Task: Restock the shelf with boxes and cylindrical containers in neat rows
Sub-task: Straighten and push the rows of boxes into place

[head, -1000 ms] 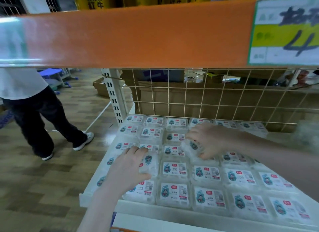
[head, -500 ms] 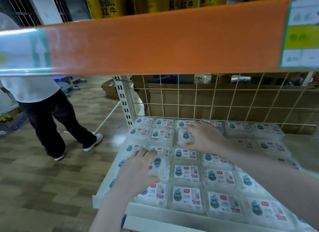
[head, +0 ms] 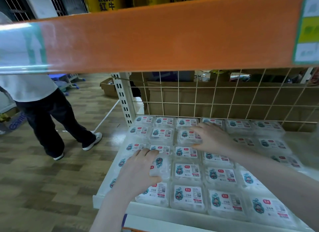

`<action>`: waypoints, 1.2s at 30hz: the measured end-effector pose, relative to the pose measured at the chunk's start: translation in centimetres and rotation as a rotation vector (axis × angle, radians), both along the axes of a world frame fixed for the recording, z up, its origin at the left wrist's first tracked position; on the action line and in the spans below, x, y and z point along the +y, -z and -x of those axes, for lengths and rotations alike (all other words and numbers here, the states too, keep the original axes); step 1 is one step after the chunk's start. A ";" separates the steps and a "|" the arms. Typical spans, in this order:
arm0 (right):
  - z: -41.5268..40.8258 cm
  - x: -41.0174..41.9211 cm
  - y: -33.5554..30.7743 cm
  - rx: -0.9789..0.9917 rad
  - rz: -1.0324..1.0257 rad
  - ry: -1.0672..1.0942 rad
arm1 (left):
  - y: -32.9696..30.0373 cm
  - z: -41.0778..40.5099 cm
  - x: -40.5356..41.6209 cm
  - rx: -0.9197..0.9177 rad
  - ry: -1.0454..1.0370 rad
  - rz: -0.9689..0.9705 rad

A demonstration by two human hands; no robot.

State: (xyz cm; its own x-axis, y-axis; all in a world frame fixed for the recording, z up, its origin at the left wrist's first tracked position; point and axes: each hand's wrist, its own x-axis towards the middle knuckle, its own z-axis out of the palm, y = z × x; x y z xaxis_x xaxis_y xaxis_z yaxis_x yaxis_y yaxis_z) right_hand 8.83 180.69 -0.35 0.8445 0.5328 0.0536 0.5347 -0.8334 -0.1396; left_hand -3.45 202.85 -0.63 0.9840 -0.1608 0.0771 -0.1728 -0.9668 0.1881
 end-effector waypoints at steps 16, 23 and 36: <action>0.9 0.5 0.7 -0.025 -0.095 0.040 | 0.0 0.4 0.5 0.015 0.016 -0.019; 1.5 -1.4 0.8 -0.090 -0.104 0.081 | -0.5 0.0 0.0 -0.008 0.033 -0.023; 3.8 -10.7 1.0 -0.034 -0.077 0.322 | -0.5 -2.1 -7.1 -0.017 -0.043 -0.139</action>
